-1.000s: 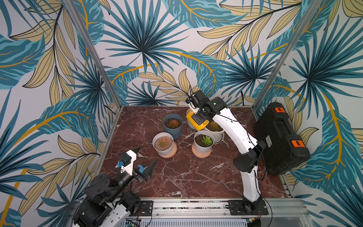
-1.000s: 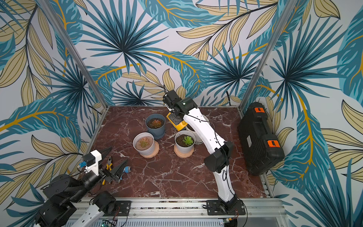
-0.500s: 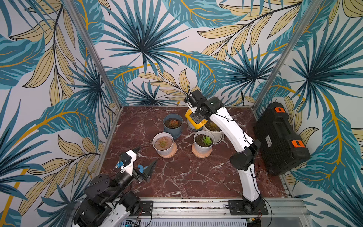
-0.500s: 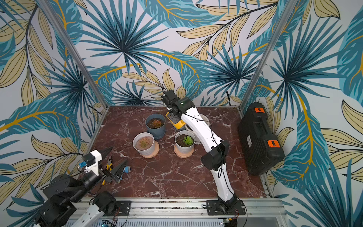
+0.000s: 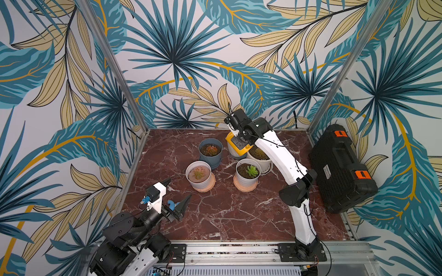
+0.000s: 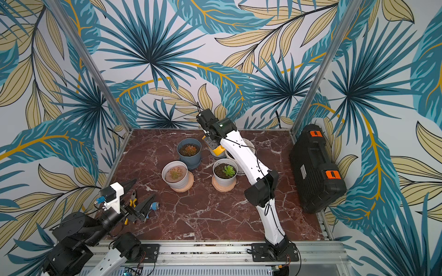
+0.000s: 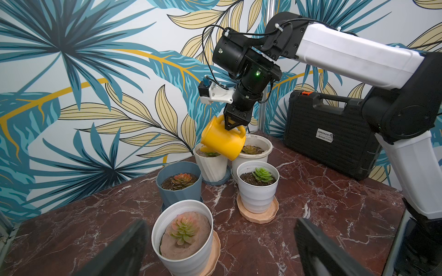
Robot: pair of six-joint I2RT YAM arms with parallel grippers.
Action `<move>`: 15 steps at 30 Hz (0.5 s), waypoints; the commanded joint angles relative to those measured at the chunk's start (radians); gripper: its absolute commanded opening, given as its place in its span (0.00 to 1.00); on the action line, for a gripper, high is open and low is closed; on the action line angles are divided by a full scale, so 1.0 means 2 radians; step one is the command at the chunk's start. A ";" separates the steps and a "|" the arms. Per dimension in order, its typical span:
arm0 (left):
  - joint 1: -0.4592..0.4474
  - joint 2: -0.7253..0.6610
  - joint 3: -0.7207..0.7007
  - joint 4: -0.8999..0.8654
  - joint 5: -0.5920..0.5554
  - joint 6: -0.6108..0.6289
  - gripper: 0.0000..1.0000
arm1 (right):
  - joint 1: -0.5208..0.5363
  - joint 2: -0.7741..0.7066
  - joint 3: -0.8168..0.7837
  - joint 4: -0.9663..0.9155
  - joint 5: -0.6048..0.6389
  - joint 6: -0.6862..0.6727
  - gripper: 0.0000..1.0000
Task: Water the succulent around the soil edge
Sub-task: Water the soil of the potted plant with water.
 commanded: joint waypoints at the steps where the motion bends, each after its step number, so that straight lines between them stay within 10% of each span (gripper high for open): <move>1: -0.002 -0.008 -0.005 0.004 0.006 0.004 1.00 | -0.003 0.002 0.008 0.006 0.019 -0.006 0.03; 15: -0.004 -0.009 -0.005 0.003 0.007 0.004 1.00 | -0.012 0.020 0.011 0.012 0.035 -0.015 0.03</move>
